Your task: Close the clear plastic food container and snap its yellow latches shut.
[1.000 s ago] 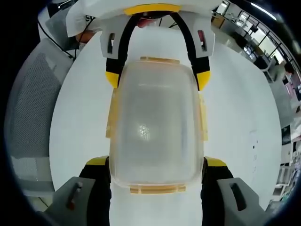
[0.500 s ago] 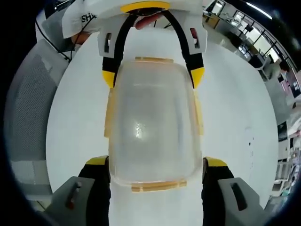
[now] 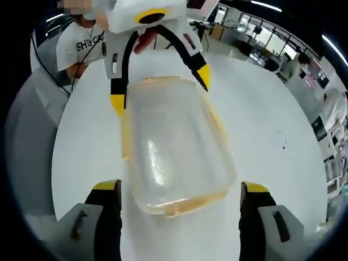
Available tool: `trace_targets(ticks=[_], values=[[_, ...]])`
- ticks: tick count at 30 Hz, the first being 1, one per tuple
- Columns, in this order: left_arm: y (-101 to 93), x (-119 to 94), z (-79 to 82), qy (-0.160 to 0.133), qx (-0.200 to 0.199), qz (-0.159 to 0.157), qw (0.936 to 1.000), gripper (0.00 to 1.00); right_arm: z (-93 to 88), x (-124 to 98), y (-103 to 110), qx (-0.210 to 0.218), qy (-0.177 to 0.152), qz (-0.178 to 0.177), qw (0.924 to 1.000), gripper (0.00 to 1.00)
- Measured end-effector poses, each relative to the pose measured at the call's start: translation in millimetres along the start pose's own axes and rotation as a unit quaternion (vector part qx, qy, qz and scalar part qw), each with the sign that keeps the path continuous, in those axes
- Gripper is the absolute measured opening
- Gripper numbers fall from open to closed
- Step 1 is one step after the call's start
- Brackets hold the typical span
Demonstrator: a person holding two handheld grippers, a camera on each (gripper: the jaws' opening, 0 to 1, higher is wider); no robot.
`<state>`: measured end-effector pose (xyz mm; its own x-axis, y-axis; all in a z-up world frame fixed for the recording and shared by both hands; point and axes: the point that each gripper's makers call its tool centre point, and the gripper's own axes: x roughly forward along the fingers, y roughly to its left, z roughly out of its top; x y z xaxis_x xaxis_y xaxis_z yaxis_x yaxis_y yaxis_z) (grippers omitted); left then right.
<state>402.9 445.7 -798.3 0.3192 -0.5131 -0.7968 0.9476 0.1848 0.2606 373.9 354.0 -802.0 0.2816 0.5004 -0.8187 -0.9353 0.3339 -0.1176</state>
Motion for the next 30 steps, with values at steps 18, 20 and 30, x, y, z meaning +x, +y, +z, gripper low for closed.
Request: trace_targets(ticks=[18,20,30], values=[[-5.7,-31,-20.7,-0.121,-0.212,0.087,0.9658,0.81,-3.6,-1,10,0.149,-0.081,-0.052,0.9841,0.83],[-11.1,-30,-23.2,-0.131,-0.234,0.083,0.9599,0.8,-4.1,-1,13,0.166,-0.089,-0.055,0.9806,0.82],[-30.3,-29,-17.8,-0.164,-0.275,0.099,0.9422,0.88,-5.5,-2,28,0.202,-0.132,-0.077,0.9674,0.92]])
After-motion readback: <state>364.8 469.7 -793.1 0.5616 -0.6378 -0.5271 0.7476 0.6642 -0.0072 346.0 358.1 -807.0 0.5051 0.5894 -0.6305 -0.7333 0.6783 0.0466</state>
